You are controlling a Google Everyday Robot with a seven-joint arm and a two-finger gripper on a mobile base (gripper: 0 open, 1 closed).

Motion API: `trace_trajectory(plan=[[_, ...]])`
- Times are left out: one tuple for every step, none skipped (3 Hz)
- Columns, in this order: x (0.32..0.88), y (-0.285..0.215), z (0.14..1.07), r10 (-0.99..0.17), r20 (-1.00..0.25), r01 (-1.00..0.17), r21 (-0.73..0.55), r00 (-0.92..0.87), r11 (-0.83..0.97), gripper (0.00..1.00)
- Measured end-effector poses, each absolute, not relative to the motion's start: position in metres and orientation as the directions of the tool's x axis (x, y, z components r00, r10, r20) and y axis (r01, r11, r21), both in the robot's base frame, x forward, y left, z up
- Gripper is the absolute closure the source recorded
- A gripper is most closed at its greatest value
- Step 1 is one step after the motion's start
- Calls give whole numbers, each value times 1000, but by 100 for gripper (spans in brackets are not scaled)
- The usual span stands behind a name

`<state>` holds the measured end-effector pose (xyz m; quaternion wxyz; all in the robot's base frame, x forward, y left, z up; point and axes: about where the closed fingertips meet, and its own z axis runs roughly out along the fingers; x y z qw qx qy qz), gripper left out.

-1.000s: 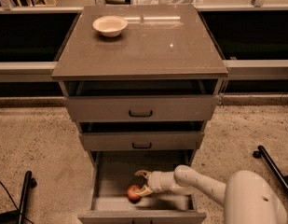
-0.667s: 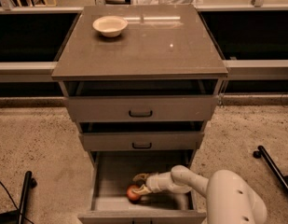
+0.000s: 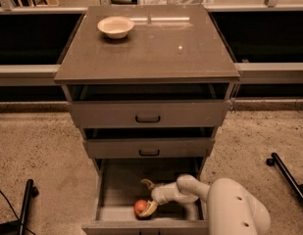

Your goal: Pick apple from bottom drawer and place on counter

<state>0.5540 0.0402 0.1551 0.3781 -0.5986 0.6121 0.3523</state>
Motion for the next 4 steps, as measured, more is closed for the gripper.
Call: trace_trajectory(plan=[[548, 49, 143, -456, -890, -1000, 15, -10, -7, 5], [544, 55, 136, -454, -891, -999, 39, -18, -36, 19], [540, 59, 132, -457, -889, -997, 48, -18, -53, 42], [540, 59, 131, -458, -889, -997, 48, -18, -54, 66]])
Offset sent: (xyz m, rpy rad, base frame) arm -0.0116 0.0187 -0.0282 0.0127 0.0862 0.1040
